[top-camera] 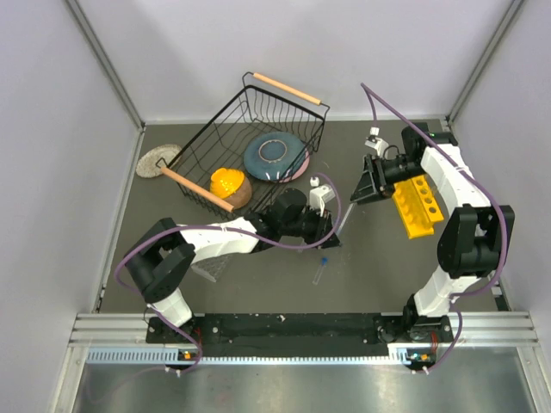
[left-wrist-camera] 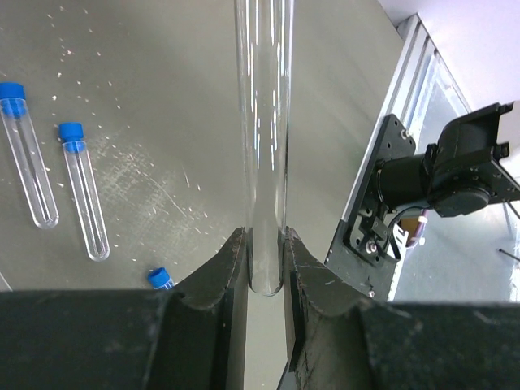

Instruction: Organize the chemistry lab equipment

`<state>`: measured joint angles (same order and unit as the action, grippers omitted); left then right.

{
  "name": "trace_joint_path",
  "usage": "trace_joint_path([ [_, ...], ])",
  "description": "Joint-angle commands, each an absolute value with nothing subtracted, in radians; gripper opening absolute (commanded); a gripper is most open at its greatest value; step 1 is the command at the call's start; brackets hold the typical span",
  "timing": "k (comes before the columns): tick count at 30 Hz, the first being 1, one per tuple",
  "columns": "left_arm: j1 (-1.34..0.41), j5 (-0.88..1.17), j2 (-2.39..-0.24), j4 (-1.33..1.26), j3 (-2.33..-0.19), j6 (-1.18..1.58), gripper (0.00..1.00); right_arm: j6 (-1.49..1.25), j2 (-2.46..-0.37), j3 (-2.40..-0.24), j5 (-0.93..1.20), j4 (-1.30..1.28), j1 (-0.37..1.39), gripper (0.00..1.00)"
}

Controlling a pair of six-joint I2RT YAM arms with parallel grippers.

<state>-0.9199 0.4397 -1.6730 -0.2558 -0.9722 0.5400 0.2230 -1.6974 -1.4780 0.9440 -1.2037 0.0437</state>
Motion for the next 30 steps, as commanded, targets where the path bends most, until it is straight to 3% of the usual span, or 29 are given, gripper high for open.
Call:
trace_joint_path([
  [1, -0.93, 0.479, -1.649, -0.242, -1.008, 0.476, 0.07, 0.27, -1.697, -1.534, 0.997, -1.272, 0.064, 0.52],
  [12, -0.933, 0.479, -1.646, -0.227, -1.009, 0.463, 0.07, 0.302, -1.71, -1.534, 1.023, -1.322, 0.071, 0.22],
  [17, -0.933, 0.46, -1.632, -0.212, -1.006, 0.468, 0.12, 0.313, -1.692, -1.537, 1.014, -1.325, 0.072, 0.15],
  [18, -0.933, 0.45, -1.626, -0.206, -1.003, 0.471, 0.17, 0.322, -1.684, -1.539, 1.002, -1.324, 0.071, 0.15],
  [19, -0.933, 0.439, -1.62, -0.206, -1.0, 0.477, 0.33, 0.327, -1.666, -1.543, 0.994, -1.324, 0.071, 0.15],
  [22, -0.931, 0.411, -1.556, -0.218, -0.971, 0.497, 0.57, 0.336, -1.619, -1.549, 0.965, -1.315, 0.054, 0.15],
  [23, -0.93, 0.378, -1.537, -0.222, -0.962, 0.502, 0.7, 0.339, -1.606, -1.548, 0.96, -1.31, 0.046, 0.15],
  [26, -0.911, 0.327, -1.45, -0.247, -0.916, 0.528, 0.85, 0.354, -1.547, -1.557, 0.927, -1.307, 0.005, 0.15],
  [30, -0.885, 0.253, -1.327, -0.218, -0.87, 0.529, 0.9, 0.403, -1.462, -1.574, 0.835, -1.312, -0.13, 0.15],
])
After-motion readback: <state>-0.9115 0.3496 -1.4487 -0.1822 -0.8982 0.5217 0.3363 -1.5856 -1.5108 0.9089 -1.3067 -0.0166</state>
